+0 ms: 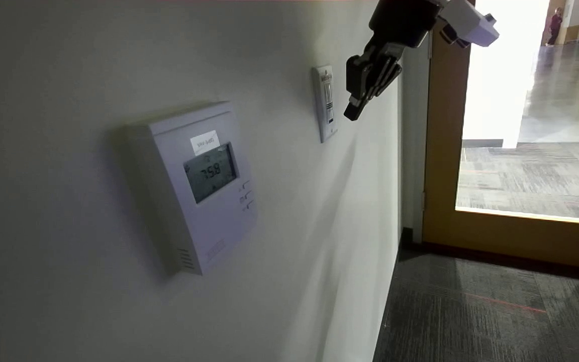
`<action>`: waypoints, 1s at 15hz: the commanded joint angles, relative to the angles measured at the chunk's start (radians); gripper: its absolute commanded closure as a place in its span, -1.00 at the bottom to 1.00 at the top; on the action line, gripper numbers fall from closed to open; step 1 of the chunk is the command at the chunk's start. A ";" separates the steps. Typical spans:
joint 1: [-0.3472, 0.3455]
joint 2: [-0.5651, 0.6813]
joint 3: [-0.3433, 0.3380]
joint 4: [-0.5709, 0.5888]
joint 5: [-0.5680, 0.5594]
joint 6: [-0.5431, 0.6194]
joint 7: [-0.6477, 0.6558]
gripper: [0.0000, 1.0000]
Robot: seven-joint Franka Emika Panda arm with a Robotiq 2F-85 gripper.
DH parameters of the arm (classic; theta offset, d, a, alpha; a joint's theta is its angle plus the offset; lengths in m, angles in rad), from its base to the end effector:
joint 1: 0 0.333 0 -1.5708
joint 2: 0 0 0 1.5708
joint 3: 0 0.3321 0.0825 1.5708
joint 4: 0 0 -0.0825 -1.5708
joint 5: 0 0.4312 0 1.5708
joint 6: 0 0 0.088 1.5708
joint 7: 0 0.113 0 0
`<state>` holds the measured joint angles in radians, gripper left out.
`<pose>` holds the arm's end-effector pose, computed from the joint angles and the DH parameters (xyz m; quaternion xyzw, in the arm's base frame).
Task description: Flip the light switch.
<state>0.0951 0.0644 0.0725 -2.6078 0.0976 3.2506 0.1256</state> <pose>0.5018 0.0753 0.2652 -0.9581 0.0286 -0.2802 0.0524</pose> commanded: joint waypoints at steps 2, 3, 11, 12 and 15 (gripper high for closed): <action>-0.008 0.028 0.002 0.041 -0.009 -0.016 -0.012 1.00; -0.008 0.030 0.002 0.043 -0.008 -0.016 -0.011 1.00; 0.000 0.032 0.018 0.051 0.000 -0.018 -0.001 1.00; -0.001 0.035 0.021 0.051 0.000 -0.015 -0.001 1.00; -0.003 0.035 0.021 0.050 -0.003 -0.006 -0.004 1.00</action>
<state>0.0978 0.0917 0.0896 -2.5754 0.0972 3.2506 0.1256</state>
